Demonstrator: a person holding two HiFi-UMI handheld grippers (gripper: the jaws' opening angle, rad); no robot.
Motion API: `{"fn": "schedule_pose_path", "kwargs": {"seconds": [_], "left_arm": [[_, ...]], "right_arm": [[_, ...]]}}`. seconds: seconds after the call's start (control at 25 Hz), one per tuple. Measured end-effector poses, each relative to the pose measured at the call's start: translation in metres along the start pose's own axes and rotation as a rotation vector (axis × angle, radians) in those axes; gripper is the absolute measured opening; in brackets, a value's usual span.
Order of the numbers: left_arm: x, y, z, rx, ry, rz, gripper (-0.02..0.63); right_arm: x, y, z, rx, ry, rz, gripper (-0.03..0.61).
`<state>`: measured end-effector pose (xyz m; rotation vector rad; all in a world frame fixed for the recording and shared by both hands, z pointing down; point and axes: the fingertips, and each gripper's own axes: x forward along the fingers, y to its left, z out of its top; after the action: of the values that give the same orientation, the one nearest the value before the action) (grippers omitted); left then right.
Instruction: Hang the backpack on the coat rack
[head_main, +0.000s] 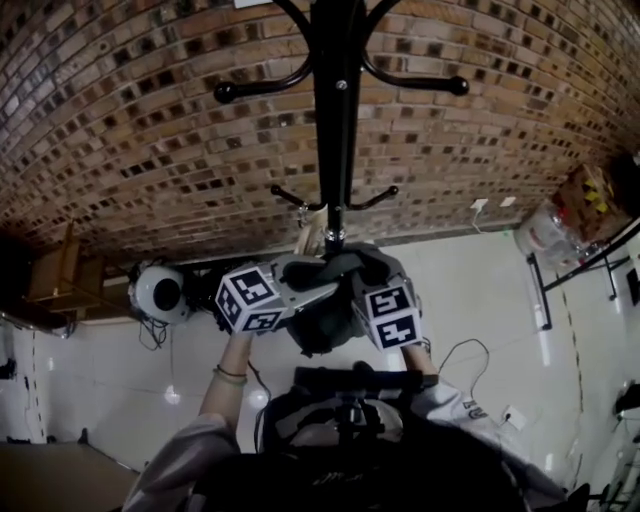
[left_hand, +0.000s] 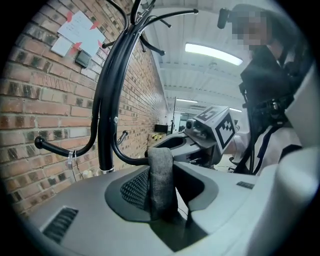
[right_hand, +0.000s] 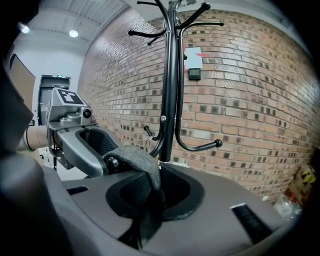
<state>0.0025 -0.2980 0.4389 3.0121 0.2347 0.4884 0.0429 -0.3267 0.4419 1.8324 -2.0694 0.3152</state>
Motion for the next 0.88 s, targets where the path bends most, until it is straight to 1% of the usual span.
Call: {"fn": "schedule_pose_path", "kwargs": {"seconds": [0.12, 0.24, 0.4, 0.6, 0.68, 0.76, 0.84, 0.88], "left_arm": [[-0.003, 0.005, -0.002, -0.016, -0.004, -0.013, 0.146], [-0.003, 0.017, -0.006, -0.035, -0.005, 0.02, 0.138], [0.002, 0.03, -0.006, -0.033, -0.003, 0.038, 0.137], [0.006, 0.04, -0.007, -0.028, -0.014, 0.073, 0.137], [0.009, 0.042, -0.007, -0.017, -0.019, 0.098, 0.138], [0.01, 0.043, -0.007, -0.004, -0.018, 0.135, 0.14], [0.009, 0.042, -0.007, 0.008, -0.016, 0.183, 0.141], [0.008, 0.042, -0.008, 0.016, -0.014, 0.212, 0.144]], "right_arm": [[0.005, 0.0, 0.0, 0.014, 0.013, -0.006, 0.055], [0.013, -0.002, -0.004, 0.024, 0.035, -0.014, 0.055], [0.021, -0.007, -0.01, 0.042, 0.048, -0.035, 0.055], [0.031, -0.011, -0.017, 0.039, 0.049, -0.057, 0.057], [0.033, -0.012, -0.019, 0.012, 0.047, -0.077, 0.06], [0.032, -0.012, -0.021, -0.041, 0.053, -0.105, 0.061], [0.03, -0.011, -0.023, -0.083, 0.064, -0.129, 0.063], [0.029, -0.012, -0.024, -0.087, 0.067, -0.136, 0.064]]}}
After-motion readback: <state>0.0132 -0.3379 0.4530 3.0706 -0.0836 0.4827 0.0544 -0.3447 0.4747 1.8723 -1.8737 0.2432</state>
